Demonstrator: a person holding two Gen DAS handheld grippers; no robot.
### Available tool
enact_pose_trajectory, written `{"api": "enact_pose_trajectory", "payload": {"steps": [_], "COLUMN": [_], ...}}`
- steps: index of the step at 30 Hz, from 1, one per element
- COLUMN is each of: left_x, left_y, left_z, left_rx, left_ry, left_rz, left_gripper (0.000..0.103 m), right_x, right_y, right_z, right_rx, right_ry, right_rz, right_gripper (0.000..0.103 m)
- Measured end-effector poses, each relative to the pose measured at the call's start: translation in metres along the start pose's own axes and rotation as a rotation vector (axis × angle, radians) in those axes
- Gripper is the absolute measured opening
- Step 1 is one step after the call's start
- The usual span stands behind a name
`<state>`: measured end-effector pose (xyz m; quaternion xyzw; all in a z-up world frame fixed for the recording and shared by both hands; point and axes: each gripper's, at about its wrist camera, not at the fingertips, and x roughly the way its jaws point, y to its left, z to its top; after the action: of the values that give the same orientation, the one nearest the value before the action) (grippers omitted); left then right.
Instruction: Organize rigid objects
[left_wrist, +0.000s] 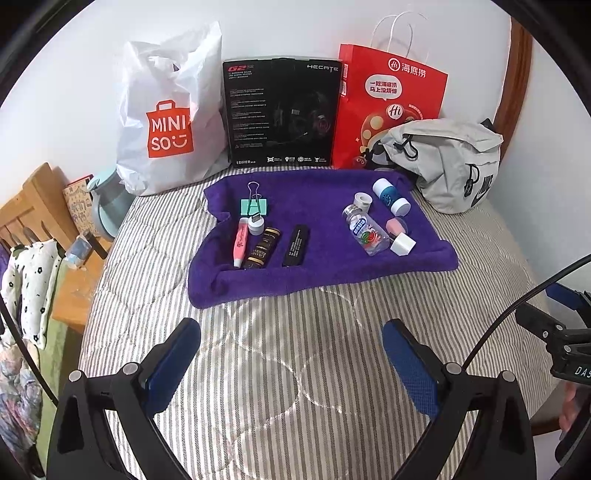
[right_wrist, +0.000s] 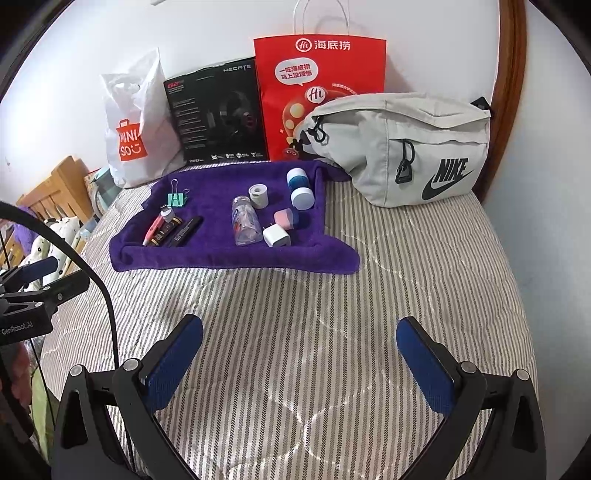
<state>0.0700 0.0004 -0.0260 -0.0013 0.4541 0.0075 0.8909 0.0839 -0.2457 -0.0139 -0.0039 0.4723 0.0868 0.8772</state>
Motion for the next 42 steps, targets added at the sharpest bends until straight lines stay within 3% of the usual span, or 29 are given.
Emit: {"api": "enact_pose_trajectory", "payload": {"steps": [42], "left_x": [-0.0012], "left_y": [0.0034], "left_z": [-0.0064], "left_rx": [-0.001], "left_ry": [0.008], "left_rz": [-0.005], "left_gripper": [0.100], "right_x": [-0.0055], "right_y": [0.0036], "right_z": [-0.0036], "right_rx": [-0.014], "right_ry": [0.001], "right_rz": [0.007], "right_gripper": [0.103]}}
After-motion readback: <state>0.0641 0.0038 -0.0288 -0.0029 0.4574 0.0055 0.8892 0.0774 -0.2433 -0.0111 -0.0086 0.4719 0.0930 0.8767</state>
